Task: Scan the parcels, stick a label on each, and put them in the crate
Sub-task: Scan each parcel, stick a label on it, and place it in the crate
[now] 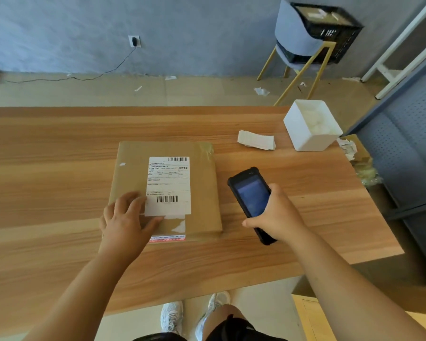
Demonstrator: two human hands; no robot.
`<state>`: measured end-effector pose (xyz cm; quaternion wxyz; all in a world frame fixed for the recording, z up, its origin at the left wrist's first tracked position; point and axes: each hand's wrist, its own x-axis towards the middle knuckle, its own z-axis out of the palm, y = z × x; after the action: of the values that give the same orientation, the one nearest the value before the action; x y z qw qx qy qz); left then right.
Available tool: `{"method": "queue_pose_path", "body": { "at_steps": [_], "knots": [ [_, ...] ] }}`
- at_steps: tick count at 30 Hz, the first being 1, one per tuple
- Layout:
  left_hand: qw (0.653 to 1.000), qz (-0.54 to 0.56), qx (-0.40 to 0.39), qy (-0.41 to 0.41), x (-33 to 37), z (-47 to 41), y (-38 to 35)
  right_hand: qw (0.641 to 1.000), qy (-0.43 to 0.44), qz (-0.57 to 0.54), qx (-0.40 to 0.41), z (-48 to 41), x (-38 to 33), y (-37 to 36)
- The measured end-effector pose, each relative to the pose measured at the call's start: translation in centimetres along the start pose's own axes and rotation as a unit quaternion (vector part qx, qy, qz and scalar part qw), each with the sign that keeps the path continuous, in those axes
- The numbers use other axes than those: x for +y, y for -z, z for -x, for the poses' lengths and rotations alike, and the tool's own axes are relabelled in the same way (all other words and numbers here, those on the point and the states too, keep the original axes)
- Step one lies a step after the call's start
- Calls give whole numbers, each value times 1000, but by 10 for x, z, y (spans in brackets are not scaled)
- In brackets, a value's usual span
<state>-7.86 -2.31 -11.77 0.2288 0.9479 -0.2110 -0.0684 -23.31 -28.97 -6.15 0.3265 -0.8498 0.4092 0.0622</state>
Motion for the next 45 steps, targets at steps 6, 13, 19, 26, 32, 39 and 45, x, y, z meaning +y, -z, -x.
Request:
{"method": "queue_pose_path", "body": {
  "at_steps": [6,13,19,26,32,39,45],
  "knots": [
    [1000,12,-20,-20,-28,-2,13,985,48,152,-65,28,-51,8],
    [998,11,-41,-52,-35,-4,18,930,96,331,-128,50,-87,6],
    [997,28,-46,-47,-37,-2,16,918,93,357,-146,56,-104,8],
    [998,1,-51,-47,-36,-2,16,930,72,338,-128,52,-93,9],
    [995,4,-46,-83,-22,-8,16,988,-70,135,-33,40,-32,-10],
    [981,-42,-58,-182,-2,-4,14,972,-224,74,-5,24,23,-49],
    [979,-60,-58,-185,8,0,12,967,-248,64,2,9,41,-70]
  ]
}}
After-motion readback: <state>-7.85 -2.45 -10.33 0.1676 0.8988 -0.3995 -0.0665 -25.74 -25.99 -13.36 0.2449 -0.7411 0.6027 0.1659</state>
